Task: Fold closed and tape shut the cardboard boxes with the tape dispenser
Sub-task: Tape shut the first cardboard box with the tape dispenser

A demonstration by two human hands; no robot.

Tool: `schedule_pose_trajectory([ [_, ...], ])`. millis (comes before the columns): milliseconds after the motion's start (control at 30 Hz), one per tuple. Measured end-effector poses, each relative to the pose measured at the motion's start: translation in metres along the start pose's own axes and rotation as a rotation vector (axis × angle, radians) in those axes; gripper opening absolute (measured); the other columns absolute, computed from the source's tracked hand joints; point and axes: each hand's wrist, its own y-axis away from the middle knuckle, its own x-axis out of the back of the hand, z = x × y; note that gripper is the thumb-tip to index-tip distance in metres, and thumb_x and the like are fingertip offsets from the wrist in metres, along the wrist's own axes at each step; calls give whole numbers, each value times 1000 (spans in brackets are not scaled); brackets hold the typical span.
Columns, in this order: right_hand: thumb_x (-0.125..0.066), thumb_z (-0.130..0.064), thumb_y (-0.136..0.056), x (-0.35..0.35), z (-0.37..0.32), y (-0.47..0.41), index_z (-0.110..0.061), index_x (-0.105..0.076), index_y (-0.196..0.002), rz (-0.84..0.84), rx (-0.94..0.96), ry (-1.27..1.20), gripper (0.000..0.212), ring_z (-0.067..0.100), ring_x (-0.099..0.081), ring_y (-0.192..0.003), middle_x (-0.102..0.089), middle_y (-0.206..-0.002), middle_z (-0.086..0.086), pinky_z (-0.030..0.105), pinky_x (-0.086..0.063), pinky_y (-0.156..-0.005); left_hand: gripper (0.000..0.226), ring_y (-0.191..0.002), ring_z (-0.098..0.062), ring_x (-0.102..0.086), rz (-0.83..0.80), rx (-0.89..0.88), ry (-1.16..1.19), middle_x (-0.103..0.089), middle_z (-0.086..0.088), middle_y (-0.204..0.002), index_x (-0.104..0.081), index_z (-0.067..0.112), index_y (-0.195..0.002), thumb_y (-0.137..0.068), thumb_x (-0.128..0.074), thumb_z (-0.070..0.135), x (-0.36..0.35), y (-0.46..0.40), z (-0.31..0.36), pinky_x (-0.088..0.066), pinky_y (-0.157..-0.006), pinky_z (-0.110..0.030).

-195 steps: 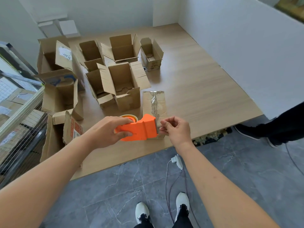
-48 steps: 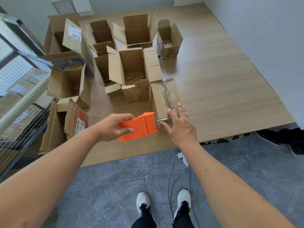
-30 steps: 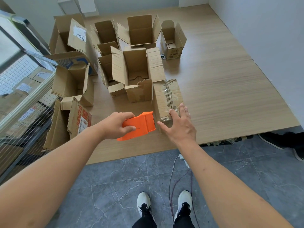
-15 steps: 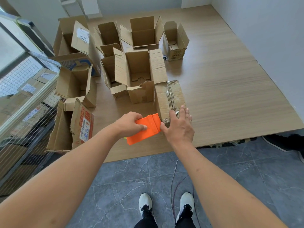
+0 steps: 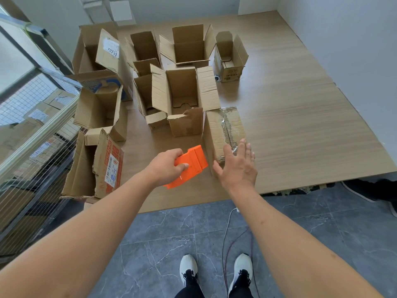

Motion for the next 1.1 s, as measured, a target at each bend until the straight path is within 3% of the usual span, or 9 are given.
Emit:
schedule_pose_trajectory([
  [200, -77, -44, -80, 17, 9, 1, -20, -25, -149, -57, -49, 96, 90, 40, -22, -152, -24, -162, 22, 48, -21, -125, 9, -85, -22, -65, 58, -113, 154, -67, 0, -90, -59, 28, -100, -97, -64, 35, 14, 17, -6, -55, -77, -45],
  [333, -76, -14, -84, 29, 22, 4, -34, -14, -155, -109, -42, 141, 96, 44, -22, -150, -21, -162, 23, 53, -24, -123, 7, -83, -16, -64, 62, -214, 251, -66, 7, -92, -60, 34, -103, -98, -65, 34, 19, 25, 1, -55, -73, -38],
  [433, -68, 2, -86, 39, 44, 7, -42, -20, -154, -115, -16, 157, 94, 43, -21, -150, -21, -161, 19, 49, -36, -117, 8, -76, -12, -61, 86, -275, 308, -64, 9, -85, -62, 34, -102, -98, -67, 31, 22, 27, 14, -51, -70, -32],
  [533, -66, 7, -85, 46, 72, 7, -35, -37, -145, -54, -1, 188, 78, 41, -34, -141, -34, -148, 18, 44, -46, -105, 11, -78, -20, -61, 99, -310, 327, -65, 4, -86, -62, 31, -106, -98, -68, 29, 24, 28, 27, -53, -73, -39],
  [667, -65, 9, -83, 51, 105, -5, -28, -45, -134, -10, 38, 189, 65, 42, -43, -133, -42, -139, 20, 46, -50, -102, 20, -81, -16, -62, 140, -346, 340, -68, 11, -91, -64, 36, -111, -97, -70, 23, 22, 28, 48, -51, -74, -32],
  [833, -63, -31, -79, 52, 117, -29, -23, -36, -132, -161, 38, 41, 60, 54, -16, -148, -26, -151, 30, 59, -19, -122, 25, -89, -20, -64, 205, -382, 294, -68, 2, -97, -68, 22, -113, -91, -76, 12, 11, 29, 71, -54, -80, -33],
  [967, -28, -98, -63, 45, 114, -41, -15, -24, -145, -223, 41, 34, 116, 55, 4, -149, -14, -158, 31, 67, 9, -116, 18, -75, -28, -56, 325, -404, 173, -62, -5, -82, -68, 13, -96, -86, -80, 5, 1, 31, 85, -48, -69, -42],
  [1033, -18, -109, -53, 42, 114, -42, -14, -18, -148, -220, 34, 31, 134, 56, 10, -149, -8, -160, 31, 70, 15, -113, 20, -72, -25, -51, 378, -361, 164, -59, -6, -78, -65, 13, -89, -84, -81, 2, -3, 32, 87, -43, -67, -42],
  [1100, -22, -109, -53, 39, 113, -42, -13, -17, -145, -216, 45, 51, 132, 57, 12, -148, -6, -159, 31, 71, 15, -113, 23, -71, -16, -48, 406, -312, 160, -58, -2, -78, -63, 17, -87, -83, -82, 5, -7, 35, 87, -43, -67, -38],
])
